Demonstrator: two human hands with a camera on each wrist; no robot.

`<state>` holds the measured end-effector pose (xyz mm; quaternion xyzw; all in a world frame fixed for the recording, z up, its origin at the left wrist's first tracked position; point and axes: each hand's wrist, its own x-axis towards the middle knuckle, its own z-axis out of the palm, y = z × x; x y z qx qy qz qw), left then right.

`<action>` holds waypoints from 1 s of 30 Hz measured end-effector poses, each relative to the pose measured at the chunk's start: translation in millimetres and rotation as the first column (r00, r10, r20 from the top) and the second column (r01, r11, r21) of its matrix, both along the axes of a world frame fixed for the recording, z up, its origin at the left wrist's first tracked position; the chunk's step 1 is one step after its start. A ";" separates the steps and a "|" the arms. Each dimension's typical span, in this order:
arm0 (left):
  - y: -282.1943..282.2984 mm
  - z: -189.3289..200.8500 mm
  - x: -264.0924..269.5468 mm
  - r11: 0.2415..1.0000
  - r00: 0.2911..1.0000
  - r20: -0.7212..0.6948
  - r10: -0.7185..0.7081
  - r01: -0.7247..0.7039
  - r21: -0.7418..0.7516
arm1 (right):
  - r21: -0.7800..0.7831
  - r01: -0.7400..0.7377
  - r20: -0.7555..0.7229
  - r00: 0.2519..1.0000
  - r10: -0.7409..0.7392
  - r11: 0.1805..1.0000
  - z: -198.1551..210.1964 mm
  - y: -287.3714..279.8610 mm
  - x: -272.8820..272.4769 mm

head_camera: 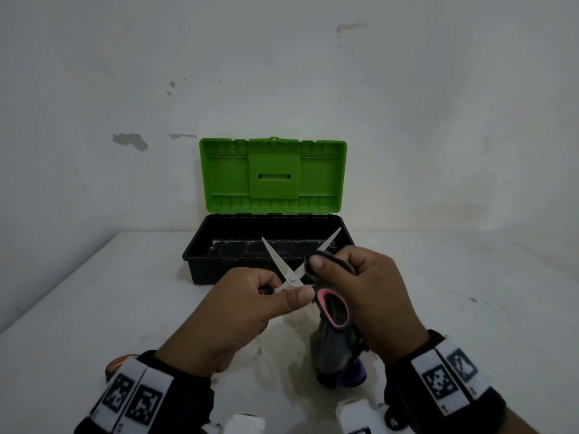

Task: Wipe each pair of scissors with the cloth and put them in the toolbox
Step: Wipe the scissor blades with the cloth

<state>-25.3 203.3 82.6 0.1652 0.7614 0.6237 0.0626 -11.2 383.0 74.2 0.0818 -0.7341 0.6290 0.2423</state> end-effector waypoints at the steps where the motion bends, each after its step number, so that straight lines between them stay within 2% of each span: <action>1: -0.2 1.5 0.5 1.000 1.000 0.005 -0.007 0.007 0.004 | 0.006 -0.021 0.009 1.000 0.021 1.000 0.7 -1.8 2.5; 6: 0.7 1.1 0.6 0.999 0.999 -0.034 0.000 -0.001 -0.036 | -0.061 0.106 -0.026 0.994 -0.107 0.993 1.5 5.3 -5.1; 11: -3.1 4.4 0.7 0.999 0.999 -0.021 -0.039 0.039 -0.026 | -0.027 0.021 0.004 1.000 -0.021 0.999 -2.7 -1.2 1.5; 15: -2.2 1.6 -1.3 0.999 0.999 -0.008 -0.033 0.032 -0.032 | -0.109 0.077 0.011 0.997 -0.076 0.991 0.8 8.2 -6.8; 20: -2.8 1.3 -1.9 0.997 0.995 0.050 -0.082 0.082 0.003 | -0.047 0.016 -0.001 1.000 -0.016 0.999 -1.3 -0.3 1.4; 24: -1.3 0.6 -0.4 0.995 0.993 0.075 -0.097 0.095 0.028 | -0.141 0.071 0.000 0.997 -0.072 0.987 1.8 10.8 -7.1; 30: -3.3 -2.0 -0.8 0.994 0.990 0.085 -0.112 0.111 0.025 | -0.092 0.040 -0.006 0.999 -0.041 0.995 -0.8 6.2 -2.3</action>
